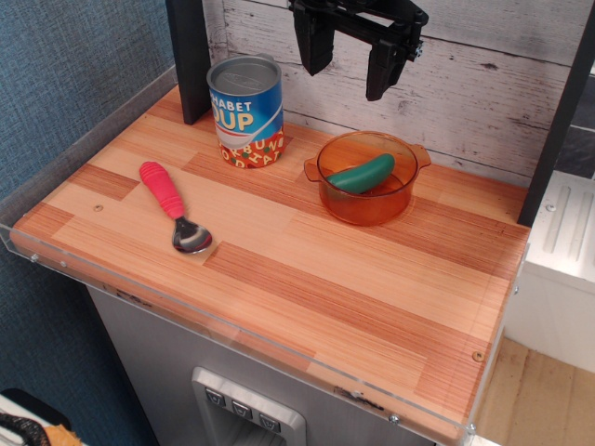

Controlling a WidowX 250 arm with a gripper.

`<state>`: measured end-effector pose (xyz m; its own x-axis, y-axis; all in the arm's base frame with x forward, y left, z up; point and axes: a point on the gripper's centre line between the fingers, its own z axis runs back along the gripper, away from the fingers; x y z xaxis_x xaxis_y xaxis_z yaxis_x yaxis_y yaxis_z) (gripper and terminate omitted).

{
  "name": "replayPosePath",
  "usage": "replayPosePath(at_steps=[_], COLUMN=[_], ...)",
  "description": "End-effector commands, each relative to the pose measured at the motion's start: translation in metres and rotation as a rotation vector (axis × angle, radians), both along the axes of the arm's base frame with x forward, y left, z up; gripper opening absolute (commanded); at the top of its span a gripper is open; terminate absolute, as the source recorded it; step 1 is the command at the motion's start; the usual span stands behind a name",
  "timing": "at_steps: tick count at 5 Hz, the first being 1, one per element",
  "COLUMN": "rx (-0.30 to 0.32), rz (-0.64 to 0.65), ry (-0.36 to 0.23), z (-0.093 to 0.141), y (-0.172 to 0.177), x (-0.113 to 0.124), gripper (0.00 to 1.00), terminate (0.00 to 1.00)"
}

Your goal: Move the can to the right of the red utensil.

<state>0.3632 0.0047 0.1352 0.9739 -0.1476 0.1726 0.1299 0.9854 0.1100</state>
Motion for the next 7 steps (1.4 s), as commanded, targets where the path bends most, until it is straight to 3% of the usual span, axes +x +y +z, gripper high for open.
replayPosePath(at_steps=[1,2,4,7], rx=[0.000,0.055,0.074,0.092], rz=[0.000,0.234,0.678,1.040], ry=[0.000,-0.078,-0.137,-0.298], z=[0.000,0.004,0.014,0.011], y=[0.000,0.027,0.093,0.152], x=[0.000,0.005,0.006,0.023], gripper=[1.00,1.00,1.00,1.00], terminate=[0.00,0.00,0.00,0.00])
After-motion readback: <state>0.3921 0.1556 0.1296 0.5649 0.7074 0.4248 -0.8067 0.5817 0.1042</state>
